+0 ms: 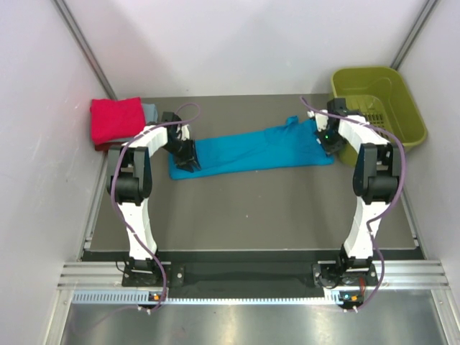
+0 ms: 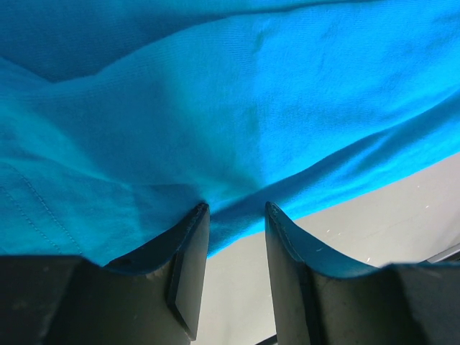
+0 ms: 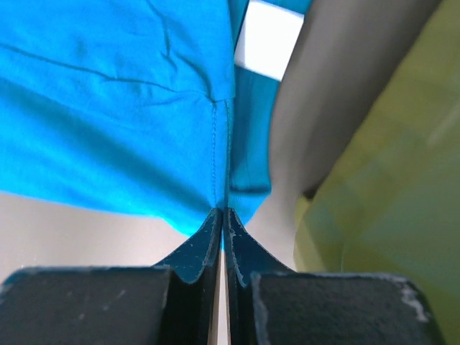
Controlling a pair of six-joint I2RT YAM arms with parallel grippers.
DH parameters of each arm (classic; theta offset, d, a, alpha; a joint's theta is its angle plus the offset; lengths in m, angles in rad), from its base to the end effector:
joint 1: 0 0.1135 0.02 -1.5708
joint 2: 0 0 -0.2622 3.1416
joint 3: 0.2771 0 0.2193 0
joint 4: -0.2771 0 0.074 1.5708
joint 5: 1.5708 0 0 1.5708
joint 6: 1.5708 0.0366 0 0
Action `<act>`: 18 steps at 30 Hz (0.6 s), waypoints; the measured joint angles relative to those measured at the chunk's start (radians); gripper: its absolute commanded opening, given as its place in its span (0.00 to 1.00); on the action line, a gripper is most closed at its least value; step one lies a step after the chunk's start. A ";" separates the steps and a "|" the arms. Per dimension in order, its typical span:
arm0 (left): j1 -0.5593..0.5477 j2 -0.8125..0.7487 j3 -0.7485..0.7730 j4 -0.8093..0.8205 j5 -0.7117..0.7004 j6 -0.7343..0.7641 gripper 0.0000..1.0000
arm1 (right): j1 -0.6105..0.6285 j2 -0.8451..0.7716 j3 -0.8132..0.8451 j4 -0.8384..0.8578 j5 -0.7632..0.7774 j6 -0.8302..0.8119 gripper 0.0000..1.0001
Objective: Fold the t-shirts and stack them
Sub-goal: Fold the tshirt
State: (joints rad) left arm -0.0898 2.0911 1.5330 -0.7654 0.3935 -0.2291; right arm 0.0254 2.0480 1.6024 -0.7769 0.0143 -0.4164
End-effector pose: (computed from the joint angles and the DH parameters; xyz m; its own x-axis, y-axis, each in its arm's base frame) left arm 0.3846 -0.0487 0.1757 -0.9805 -0.1223 -0.1540 -0.0476 0.9074 -0.4176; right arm 0.3943 0.0095 0.2057 -0.8511 -0.4262 -0.3067 -0.3988 0.9046 -0.1503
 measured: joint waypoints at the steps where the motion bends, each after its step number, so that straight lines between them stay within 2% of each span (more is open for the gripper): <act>1: 0.000 0.000 0.000 0.000 0.000 0.000 0.43 | -0.002 -0.016 -0.013 -0.002 -0.002 0.000 0.00; 8: 0.000 0.000 0.000 0.000 -0.001 0.000 0.43 | -0.035 -0.096 -0.071 -0.015 -0.033 0.001 0.00; 18: -0.002 -0.001 0.000 0.000 -0.009 0.000 0.43 | -0.038 -0.103 -0.083 -0.049 -0.062 -0.006 0.00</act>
State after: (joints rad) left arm -0.0917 2.0903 1.5330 -0.7658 0.3847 -0.2295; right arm -0.0128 1.9453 1.5196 -0.8261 -0.0475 -0.4229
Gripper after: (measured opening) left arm 0.427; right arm 0.006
